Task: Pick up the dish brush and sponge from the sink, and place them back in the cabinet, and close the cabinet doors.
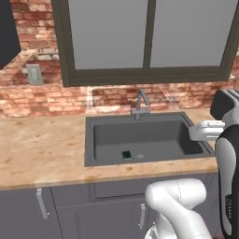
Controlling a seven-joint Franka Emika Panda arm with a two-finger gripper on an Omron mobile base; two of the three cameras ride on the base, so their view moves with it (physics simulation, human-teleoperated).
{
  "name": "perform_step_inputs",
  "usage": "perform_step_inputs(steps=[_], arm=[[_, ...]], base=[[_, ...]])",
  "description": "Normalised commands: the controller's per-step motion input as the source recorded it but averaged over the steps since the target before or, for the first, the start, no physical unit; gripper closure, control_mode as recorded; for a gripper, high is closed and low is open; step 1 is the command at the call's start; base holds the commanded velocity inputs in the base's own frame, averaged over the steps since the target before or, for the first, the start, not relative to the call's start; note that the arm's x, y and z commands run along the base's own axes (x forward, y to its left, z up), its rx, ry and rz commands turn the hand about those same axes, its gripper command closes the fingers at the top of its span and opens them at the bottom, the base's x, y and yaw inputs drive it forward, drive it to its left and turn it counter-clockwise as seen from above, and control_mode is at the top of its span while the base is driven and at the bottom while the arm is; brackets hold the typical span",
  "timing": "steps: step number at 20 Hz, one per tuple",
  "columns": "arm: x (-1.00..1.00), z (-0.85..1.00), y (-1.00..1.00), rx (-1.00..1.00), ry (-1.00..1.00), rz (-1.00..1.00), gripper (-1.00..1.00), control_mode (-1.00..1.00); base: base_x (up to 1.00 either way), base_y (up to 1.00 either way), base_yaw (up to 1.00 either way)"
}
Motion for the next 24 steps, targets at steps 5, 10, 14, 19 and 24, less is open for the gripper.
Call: perform_step_inputs(steps=[5,10,14,19,24], arm=[[0.00,0.00,0.00,0.00,0.00,0.00,-1.00,1.00],[0.00,0.00,0.00,0.00,0.00,0.00,-1.00,1.00],[0.00,0.00,0.00,0.00,0.00,0.00,-1.00,1.00],[0.00,0.00,0.00,0.00,0.00,0.00,-1.00,1.00],[0.00,0.00,0.00,0.00,0.00,0.00,-1.00,1.00]], base=[[0.25,0.01,-0.17],[0.12,0.15,-0.14],[0.18,0.31,-0.13],[0.14,0.29,-0.13],[0.25,0.14,-0.04]])
